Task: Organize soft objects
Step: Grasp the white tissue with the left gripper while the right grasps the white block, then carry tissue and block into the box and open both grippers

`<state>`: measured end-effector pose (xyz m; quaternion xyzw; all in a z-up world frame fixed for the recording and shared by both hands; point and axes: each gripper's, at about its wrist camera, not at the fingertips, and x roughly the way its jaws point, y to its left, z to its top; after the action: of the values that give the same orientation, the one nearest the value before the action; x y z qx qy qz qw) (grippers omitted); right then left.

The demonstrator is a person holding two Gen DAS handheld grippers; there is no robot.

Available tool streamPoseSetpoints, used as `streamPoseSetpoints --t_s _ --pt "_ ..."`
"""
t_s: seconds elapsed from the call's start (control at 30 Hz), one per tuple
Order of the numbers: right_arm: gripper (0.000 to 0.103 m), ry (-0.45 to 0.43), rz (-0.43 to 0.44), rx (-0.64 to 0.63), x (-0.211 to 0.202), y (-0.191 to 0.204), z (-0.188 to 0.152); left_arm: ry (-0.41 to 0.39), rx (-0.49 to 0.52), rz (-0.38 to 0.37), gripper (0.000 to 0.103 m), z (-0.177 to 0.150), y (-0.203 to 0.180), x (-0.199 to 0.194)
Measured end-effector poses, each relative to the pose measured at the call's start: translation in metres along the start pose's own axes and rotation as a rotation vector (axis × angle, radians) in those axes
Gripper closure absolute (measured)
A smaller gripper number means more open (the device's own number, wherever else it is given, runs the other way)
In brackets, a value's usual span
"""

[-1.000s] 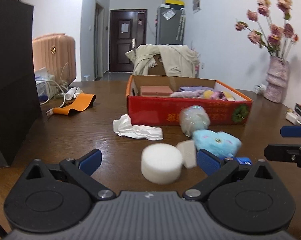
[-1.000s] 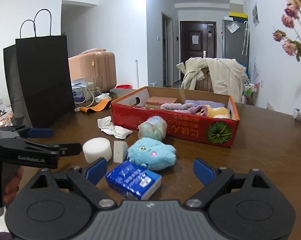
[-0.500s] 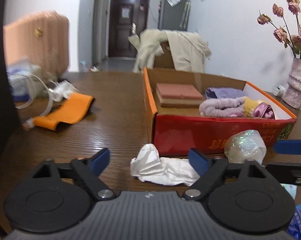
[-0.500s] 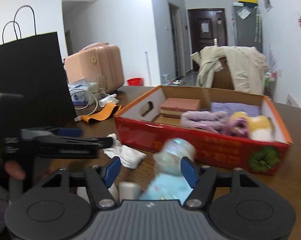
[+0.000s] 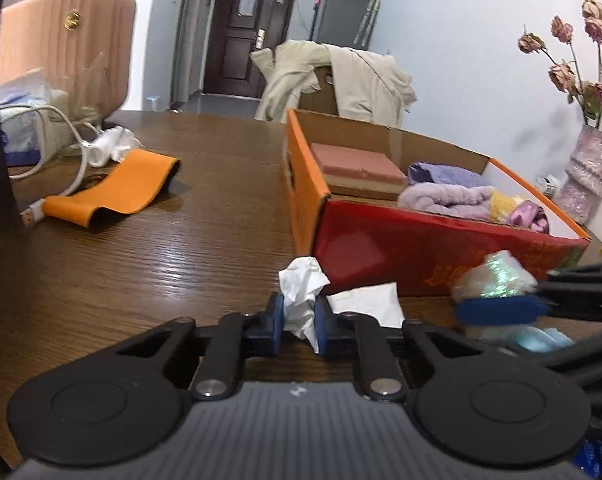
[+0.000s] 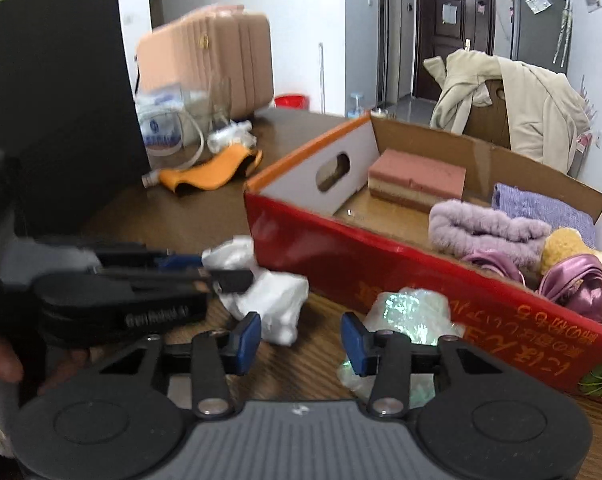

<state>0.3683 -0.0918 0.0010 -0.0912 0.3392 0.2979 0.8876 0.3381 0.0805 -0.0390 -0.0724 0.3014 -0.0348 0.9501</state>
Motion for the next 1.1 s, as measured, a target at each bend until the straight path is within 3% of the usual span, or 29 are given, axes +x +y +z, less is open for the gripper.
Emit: streamPoseSetpoints --t_s 0.17,0.33,0.47,0.53,0.8,1.1 --pt "0.059 -0.024 0.083 0.001 -0.033 0.004 -0.017 -0.029 -0.043 0.035 0.089 0.004 0.011 -0.006" --pt "0.061 -0.018 0.066 0.05 -0.049 0.005 -0.036 -0.046 -0.037 0.038 0.089 0.004 0.01 -0.011" --pt "0.068 -0.052 0.032 0.092 -0.056 -0.001 -0.04 -0.066 -0.061 0.058 0.089 0.001 0.009 -0.028" --pt "0.078 -0.046 0.047 0.139 -0.053 -0.009 -0.043 -0.084 -0.083 0.05 0.089 -0.003 0.007 -0.045" --pt "0.087 -0.067 0.041 0.172 -0.06 -0.008 -0.054 -0.123 -0.109 0.044 0.089 -0.021 -0.006 -0.101" --pt "0.087 -0.206 0.089 0.236 -0.11 -0.014 -0.058 -0.178 -0.054 -0.001 0.089 -0.015 -0.037 -0.128"
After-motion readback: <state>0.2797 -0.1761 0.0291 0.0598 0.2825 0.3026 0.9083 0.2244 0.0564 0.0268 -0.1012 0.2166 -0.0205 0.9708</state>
